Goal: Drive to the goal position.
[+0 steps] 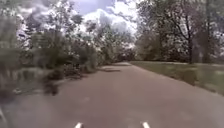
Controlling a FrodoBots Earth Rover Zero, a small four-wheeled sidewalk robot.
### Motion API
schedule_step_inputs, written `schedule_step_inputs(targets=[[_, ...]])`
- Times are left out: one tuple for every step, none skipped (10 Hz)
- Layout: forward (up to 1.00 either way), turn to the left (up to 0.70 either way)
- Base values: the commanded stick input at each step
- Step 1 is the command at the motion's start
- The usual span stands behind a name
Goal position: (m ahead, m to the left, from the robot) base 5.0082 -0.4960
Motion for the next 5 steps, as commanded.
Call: schedule_step_inputs(targets=[[1.00,0.00],[1.00,0.00],[1.00,0.00],[1.00,0.00],[1.00,0.00]])
